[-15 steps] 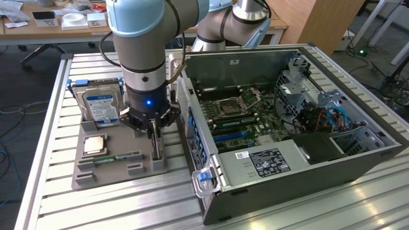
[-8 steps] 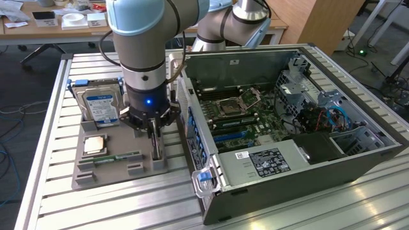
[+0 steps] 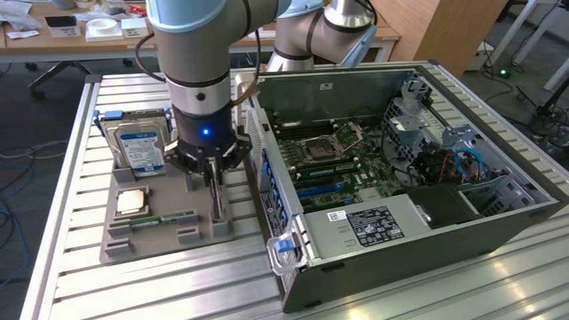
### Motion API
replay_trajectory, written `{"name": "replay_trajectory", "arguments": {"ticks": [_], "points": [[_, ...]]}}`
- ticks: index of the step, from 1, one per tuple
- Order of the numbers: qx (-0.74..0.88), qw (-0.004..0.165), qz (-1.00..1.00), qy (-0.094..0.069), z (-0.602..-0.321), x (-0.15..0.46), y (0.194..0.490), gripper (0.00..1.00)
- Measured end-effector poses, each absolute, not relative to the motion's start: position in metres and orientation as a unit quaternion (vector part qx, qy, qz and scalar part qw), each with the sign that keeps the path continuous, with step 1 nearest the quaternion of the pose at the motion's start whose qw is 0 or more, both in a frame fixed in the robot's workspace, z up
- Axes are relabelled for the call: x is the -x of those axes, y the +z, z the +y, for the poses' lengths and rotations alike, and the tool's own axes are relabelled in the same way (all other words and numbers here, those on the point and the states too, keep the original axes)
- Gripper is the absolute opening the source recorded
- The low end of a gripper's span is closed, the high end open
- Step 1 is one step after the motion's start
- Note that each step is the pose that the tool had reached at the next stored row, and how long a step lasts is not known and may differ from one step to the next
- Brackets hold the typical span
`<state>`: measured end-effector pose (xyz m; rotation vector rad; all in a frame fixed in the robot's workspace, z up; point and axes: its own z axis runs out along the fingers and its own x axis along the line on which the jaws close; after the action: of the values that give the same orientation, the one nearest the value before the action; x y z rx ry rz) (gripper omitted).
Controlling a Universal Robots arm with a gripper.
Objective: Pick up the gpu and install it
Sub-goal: 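Pick up the gpu and move the gpu toward the slot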
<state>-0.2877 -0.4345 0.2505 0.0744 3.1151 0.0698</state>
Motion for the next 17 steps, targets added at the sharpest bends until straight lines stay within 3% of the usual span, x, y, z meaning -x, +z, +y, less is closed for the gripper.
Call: {"name": "replay_trajectory", "arguments": {"ticks": [17], "points": [[-0.024,0.012,0.999,0.022,-0.435,0.288,0.310,0.27]]}}
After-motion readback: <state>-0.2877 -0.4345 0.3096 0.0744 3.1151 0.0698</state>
